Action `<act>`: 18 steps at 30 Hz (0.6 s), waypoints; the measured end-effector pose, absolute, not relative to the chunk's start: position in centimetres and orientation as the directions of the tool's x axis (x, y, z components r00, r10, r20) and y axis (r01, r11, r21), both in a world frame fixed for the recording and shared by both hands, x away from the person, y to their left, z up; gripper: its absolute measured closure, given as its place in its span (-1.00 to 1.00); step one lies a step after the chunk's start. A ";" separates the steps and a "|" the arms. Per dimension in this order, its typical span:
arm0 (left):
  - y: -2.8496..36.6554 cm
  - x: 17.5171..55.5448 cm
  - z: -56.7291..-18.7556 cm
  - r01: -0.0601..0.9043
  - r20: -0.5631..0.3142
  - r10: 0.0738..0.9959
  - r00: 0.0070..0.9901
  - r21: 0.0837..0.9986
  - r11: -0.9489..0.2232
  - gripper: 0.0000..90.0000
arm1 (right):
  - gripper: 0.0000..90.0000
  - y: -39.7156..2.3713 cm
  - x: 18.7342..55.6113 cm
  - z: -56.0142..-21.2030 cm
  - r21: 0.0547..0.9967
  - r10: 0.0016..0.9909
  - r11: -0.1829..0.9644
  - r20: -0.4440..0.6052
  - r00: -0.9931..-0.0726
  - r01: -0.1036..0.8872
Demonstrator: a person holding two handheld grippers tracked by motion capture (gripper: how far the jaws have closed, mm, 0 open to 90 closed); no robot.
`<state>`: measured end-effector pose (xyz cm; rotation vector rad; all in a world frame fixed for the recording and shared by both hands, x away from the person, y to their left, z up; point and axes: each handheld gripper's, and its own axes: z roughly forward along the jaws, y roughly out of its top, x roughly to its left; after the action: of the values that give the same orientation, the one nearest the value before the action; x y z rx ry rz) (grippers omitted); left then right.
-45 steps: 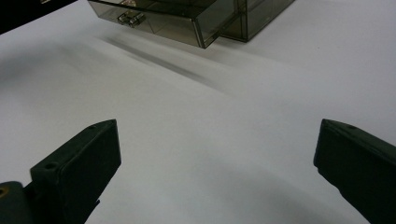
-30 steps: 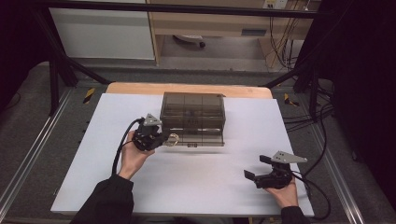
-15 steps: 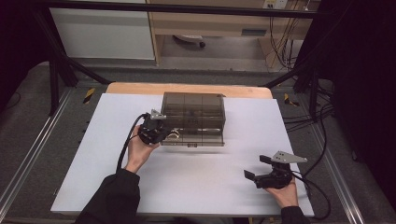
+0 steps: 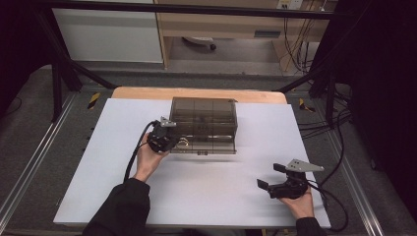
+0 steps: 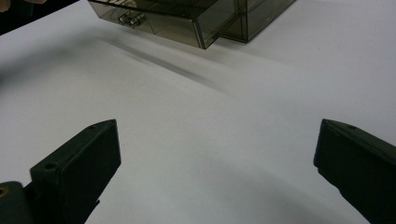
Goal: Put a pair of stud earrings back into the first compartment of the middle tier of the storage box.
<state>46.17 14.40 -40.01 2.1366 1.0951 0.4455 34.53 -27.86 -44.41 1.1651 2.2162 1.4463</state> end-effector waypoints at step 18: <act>14.7 45.4 -39.1 0.548 -0.035 0.788 0.614 0.738 -0.395 0.65 | -0.97 -27.8 34.5 -44.4 0.854 0.732 0.187 0.209 -0.648 0.486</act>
<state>45.42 14.70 -39.12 2.1020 1.0468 0.4177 34.52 -27.85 -44.42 1.1679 2.2167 1.4468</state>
